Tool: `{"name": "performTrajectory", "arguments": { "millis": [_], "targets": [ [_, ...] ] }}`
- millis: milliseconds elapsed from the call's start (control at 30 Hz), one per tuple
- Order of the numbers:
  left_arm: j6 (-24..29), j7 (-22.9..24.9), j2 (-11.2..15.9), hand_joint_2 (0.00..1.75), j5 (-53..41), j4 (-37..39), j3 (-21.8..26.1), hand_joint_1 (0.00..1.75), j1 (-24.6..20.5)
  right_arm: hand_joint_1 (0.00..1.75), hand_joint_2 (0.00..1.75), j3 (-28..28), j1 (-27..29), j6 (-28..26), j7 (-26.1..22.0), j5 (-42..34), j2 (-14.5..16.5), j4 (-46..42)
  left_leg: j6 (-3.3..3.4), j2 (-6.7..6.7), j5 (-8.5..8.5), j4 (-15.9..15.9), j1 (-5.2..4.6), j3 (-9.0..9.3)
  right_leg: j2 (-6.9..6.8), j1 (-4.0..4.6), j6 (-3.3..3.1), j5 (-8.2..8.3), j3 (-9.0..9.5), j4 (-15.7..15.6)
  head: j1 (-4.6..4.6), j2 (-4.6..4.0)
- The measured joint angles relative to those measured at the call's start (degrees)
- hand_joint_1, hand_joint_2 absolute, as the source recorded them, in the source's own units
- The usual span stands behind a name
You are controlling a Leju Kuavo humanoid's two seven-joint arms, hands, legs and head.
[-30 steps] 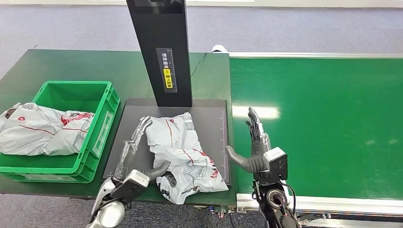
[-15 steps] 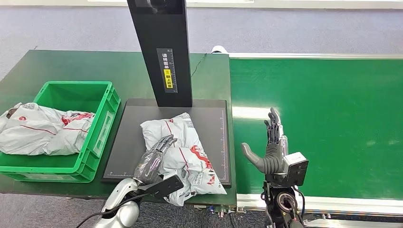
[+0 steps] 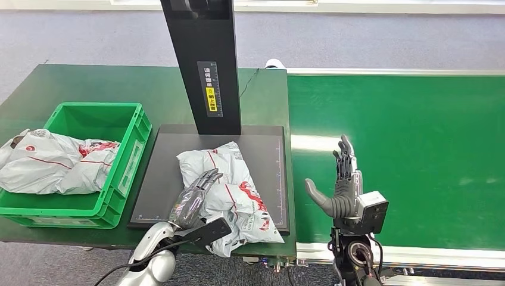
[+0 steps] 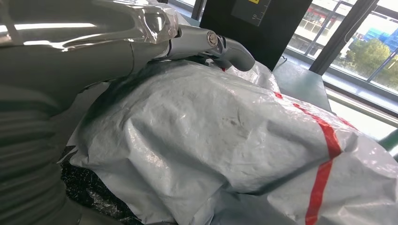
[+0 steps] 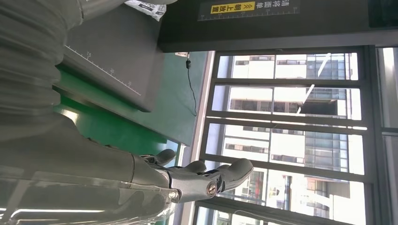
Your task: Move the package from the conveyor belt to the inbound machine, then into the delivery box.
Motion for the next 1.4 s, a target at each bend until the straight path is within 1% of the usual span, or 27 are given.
{"name": "performTrajectory", "arguments": {
  "millis": [200,233,267,333,367,400,500,567,633,700,933,1100,1167,1233,1333,1400],
  "targets": [
    [-0.38,0.73,-0.09,1.75,-0.71,0.24,0.00,0.00,-0.22,0.00,1.75,-0.09,0.17,0.01,-0.05,0.14,0.08,-0.11,0.00,-0.02,0.00,0.00,0.00,0.04,-0.01,0.00,0.00,0.00,0.05,0.00,0.00,0.00],
    [-0.60,1.11,-0.15,1.75,-1.13,0.34,0.00,0.04,-0.35,0.00,1.75,-0.14,0.24,0.02,-0.08,0.23,0.15,-0.26,0.00,-0.03,0.00,0.00,0.00,0.05,-0.02,0.00,0.00,0.00,0.08,0.00,0.00,0.00],
    [-0.85,1.39,-0.22,1.75,-1.46,0.51,0.01,0.45,-0.52,0.00,1.75,-0.21,0.34,0.04,-0.08,0.35,0.24,-0.47,0.00,-0.04,-0.01,0.00,0.00,0.07,-0.02,0.00,0.00,0.00,0.11,0.00,0.00,0.00],
    [-1.54,1.51,-0.34,1.75,-1.52,0.98,0.09,1.32,-0.87,0.00,1.75,-0.39,0.52,0.08,-0.06,0.62,0.48,-0.90,0.01,-0.04,-0.01,-0.01,0.00,0.10,-0.03,0.00,0.00,-0.01,0.17,0.00,-0.01,0.00],
    [-1.94,1.32,-0.40,1.75,-1.32,1.25,0.15,1.71,-0.98,0.00,1.75,-0.50,0.62,0.10,-0.02,0.79,0.59,-1.13,0.01,-0.04,-0.02,-0.01,0.00,0.11,-0.03,0.00,-0.01,-0.01,0.19,-0.01,-0.01,0.00],
    [-2.29,0.98,-0.44,1.75,-1.07,1.52,0.22,1.75,-1.04,0.00,1.75,-0.64,0.74,0.10,0.06,0.95,0.70,-1.36,0.01,-0.04,-0.02,-0.02,0.00,0.12,-0.03,0.00,-0.01,-0.01,0.20,-0.01,-0.01,0.00],
    [-2.34,-0.62,-0.52,1.75,-0.64,2.18,0.30,1.75,-1.06,0.00,1.75,-1.17,1.31,0.13,0.38,1.33,1.00,-2.14,0.00,-0.04,0.00,-0.02,0.00,0.16,-0.03,0.00,-0.01,-0.01,0.21,-0.01,-0.01,0.00],
    [-0.40,-2.56,-0.57,1.75,-0.44,2.43,0.33,1.75,-1.03,0.00,1.75,-1.60,1.85,0.24,0.52,1.43,1.11,-2.76,0.00,-0.04,0.01,-0.01,0.00,0.19,-0.02,0.00,-0.01,0.00,0.20,-0.01,0.00,0.00],
    [2.73,-4.83,-0.61,1.75,-0.18,2.50,0.45,1.75,-0.95,0.00,1.75,-2.14,2.54,0.62,0.63,1.36,1.14,-3.56,0.00,-0.04,0.01,-0.01,0.00,0.17,-0.02,0.00,-0.01,0.00,0.18,-0.01,0.00,0.00],
    [4.40,-6.00,-0.63,1.75,-0.01,2.25,0.73,1.75,-0.93,0.00,1.75,-2.71,3.18,1.26,0.81,1.23,1.19,-4.37,-0.01,-0.04,0.01,-0.01,0.00,0.13,-0.02,0.00,-0.01,0.01,0.13,0.00,0.00,0.00],
    [4.76,-6.37,-0.63,1.75,0.03,1.73,1.74,1.75,-0.99,0.00,1.75,-3.89,3.48,3.22,1.16,1.15,1.57,-5.09,-0.01,-0.01,-0.01,-0.01,0.00,-0.05,0.00,0.00,-0.01,0.00,-0.07,0.00,-0.01,0.00],
    [5.74,-5.78,-0.66,1.75,-1.32,1.73,1.83,1.75,-0.98,0.00,1.75,-4.32,3.48,3.90,1.16,1.16,1.73,-5.09,-0.01,-0.01,-0.01,-0.01,0.00,-0.09,0.01,0.00,-0.01,0.00,-0.12,0.00,-0.01,0.00],
    [7.86,-6.69,-0.72,1.75,-1.32,1.62,2.01,1.75,-0.81,0.00,1.75,-4.49,3.57,4.08,1.16,1.18,1.87,-5.15,-0.01,0.00,-0.01,-0.01,0.00,-0.10,0.01,0.01,-0.01,0.00,-0.14,0.00,-0.01,0.00],
    [12.03,-9.05,-0.86,1.75,-0.27,0.76,2.57,1.75,-0.11,0.00,1.75,-4.76,3.92,4.11,1.22,1.14,1.96,-5.54,-0.01,0.02,-0.01,-0.01,0.01,-0.14,0.03,0.01,-0.02,0.00,-0.21,0.00,-0.01,0.00],
    [18.82,-12.94,-1.04,1.75,2.80,-2.86,4.07,1.75,1.31,0.00,1.75,-5.28,4.81,4.11,1.43,0.72,1.96,-6.61,-0.02,0.03,0.00,0.00,0.01,-0.32,0.03,0.01,-0.02,0.01,-0.40,0.00,-0.01,0.00],
    [21.80,-14.29,-1.05,1.75,3.82,-5.92,5.03,1.75,1.87,0.00,1.75,-5.46,5.08,4.11,1.53,0.27,1.93,-7.05,-0.02,0.03,0.00,0.00,0.01,-0.42,0.03,0.01,-0.02,0.01,-0.47,0.01,-0.01,0.00]
  ]
}}
